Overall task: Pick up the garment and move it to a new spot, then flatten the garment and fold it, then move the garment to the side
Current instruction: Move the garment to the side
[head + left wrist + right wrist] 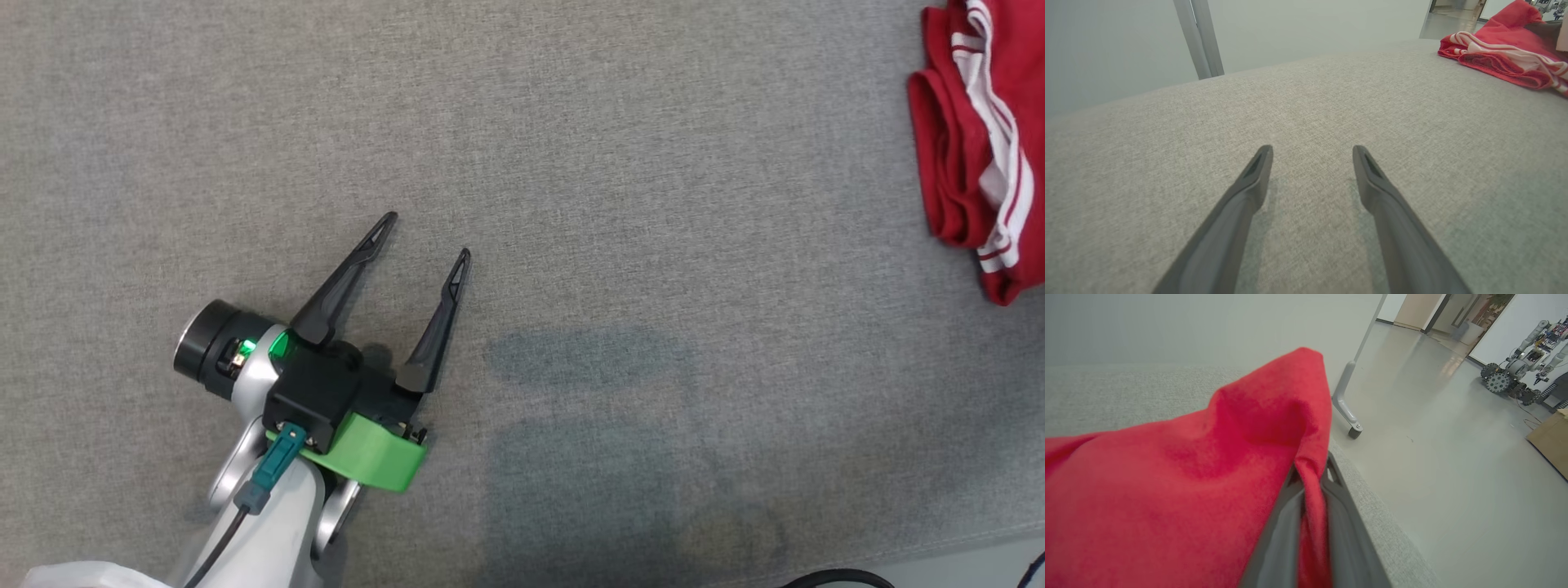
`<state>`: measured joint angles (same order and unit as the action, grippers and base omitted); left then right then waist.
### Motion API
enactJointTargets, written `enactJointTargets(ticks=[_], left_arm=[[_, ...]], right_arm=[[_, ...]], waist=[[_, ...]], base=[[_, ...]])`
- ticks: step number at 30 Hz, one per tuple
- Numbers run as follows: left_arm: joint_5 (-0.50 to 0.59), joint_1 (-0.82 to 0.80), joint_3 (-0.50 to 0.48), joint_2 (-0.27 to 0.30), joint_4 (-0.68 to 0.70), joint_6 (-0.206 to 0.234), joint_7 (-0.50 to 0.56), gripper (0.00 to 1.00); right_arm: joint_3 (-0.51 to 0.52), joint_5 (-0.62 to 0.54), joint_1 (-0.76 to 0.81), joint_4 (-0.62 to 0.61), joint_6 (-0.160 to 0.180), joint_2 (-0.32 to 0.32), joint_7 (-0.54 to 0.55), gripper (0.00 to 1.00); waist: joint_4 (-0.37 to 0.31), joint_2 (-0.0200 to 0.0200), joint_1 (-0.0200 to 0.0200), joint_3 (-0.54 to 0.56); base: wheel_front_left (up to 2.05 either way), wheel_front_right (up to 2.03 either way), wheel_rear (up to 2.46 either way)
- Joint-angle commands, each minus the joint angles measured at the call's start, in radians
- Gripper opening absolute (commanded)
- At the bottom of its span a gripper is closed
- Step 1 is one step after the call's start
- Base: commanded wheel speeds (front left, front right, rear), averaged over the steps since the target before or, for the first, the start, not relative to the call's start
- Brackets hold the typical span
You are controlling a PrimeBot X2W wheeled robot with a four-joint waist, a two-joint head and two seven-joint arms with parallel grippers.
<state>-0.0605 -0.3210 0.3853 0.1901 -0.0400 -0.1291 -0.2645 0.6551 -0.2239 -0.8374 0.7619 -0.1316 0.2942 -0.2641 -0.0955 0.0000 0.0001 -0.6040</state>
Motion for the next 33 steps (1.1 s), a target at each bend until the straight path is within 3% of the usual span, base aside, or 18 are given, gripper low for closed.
enactJointTargets(ticks=[1, 2, 7, 14, 23, 33], left_arm=[[0.003, -0.013, -0.01, 0.005, -0.006, -0.003, 0.002, 1.0], [0.003, -0.013, -0.01, 0.004, -0.007, -0.003, 0.002, 1.0], [-0.001, -0.013, -0.009, -0.008, -0.017, -0.003, 0.001, 1.0], [-0.012, 0.031, -0.039, -0.041, -0.047, -0.001, 0.001, 1.0], [-0.031, 0.107, -0.121, -0.088, -0.092, 0.01, 0.001, 1.0], [-0.035, 0.197, -0.214, -0.114, -0.157, 0.025, 0.001, 1.0]], right_arm=[[0.019, -0.024, -0.016, -0.015, 0.002, 0.013, 0.0, 0.87], [0.028, -0.031, -0.014, -0.019, 0.002, 0.014, 0.0, 1.0], [0.044, -0.04, 0.009, -0.09, 0.002, 0.018, 0.0, 1.0], [-0.159, 0.095, 0.072, -0.192, 0.002, 0.01, 0.0, 1.0], [-0.38, 0.196, 0.268, -0.312, 0.002, -0.096, 0.0, 1.0], [-0.515, 0.274, 0.447, -0.339, 0.002, -0.174, 0.0, 1.0]], waist=[[0.01, 0.0, -0.0001, -0.009], [0.011, 0.0, -0.0001, -0.006], [0.02, 0.0, -0.0001, 0.025], [0.038, 0.0, -0.0001, 0.112], [0.085, 0.0, -0.0001, 0.256], [0.127, 0.0, -0.0001, 0.389]], base=[[0.0, 0.0, 0.0], [0.0, 0.0, 0.0], [0.0, 0.0, 0.0], [0.0, 0.0, 0.0], [0.0, 0.0, 0.0], [0.0, 0.0, 0.0]])
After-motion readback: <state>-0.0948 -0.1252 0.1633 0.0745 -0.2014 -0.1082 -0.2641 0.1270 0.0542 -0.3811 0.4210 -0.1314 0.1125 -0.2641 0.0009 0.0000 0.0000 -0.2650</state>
